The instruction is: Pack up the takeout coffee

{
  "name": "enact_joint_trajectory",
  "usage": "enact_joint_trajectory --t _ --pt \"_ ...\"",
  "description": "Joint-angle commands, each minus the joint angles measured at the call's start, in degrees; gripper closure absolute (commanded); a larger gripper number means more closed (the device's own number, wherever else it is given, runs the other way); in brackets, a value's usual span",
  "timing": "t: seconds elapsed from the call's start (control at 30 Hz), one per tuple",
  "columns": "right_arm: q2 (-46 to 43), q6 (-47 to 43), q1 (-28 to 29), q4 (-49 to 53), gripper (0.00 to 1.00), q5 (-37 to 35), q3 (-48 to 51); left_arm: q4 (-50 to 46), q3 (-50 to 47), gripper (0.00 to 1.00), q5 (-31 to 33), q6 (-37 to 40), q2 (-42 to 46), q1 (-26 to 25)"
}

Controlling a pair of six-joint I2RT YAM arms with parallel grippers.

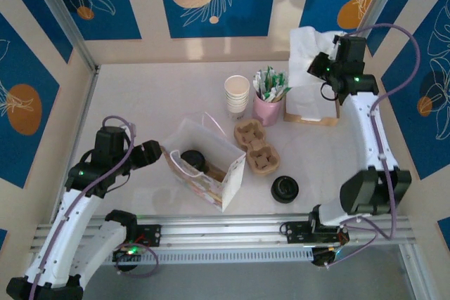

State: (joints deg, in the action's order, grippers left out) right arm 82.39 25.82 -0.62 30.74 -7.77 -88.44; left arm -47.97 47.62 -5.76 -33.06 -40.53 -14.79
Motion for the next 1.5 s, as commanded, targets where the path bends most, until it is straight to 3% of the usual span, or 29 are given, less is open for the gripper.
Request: enact_joint_trajectory --t 0.0,0.1,0.3,0.5,0.73,1.03,1.47 --pt "-5.01 -0.65 5.44 0.47 1.00 3.71 -1.32 0.18 0.28 0.25 -0.83 -1.11 0.72 -0.29" --pt "-8.34 -1.95 12.72 2.77 1.00 3.64 -4.05 0.49 0.29 0.25 -1.18 -1.36 0.80 -0.27" --pt "-12.69 -6.03 33.84 3.97 1.00 -1.68 -7.65 1.87 -0.15 0.25 -2.21 -2.53 0.85 -0.27" --pt "-15.21 4.30 46.40 -1.78 1.00 4.03 -5.06 2.49 -0.50 0.25 -2.50 -3.40 0.50 -0.29" --pt "-13.24 1.54 63.67 -2.82 1.00 -5.72 -5.39 2.88 -1.03 0.26 -2.86 -4.30 0.50 -0.31" --pt "-11.78 5.77 68.10 -1.99 1.00 -9.52 0.12 3.39 -1.38 0.26 -2.72 -4.89 0.59 -0.26" --pt "-8.84 7.31 68.86 5.83 1.00 -12.12 3.29 2.75 -1.08 0.26 -2.32 -4.54 0.19 -0.26"
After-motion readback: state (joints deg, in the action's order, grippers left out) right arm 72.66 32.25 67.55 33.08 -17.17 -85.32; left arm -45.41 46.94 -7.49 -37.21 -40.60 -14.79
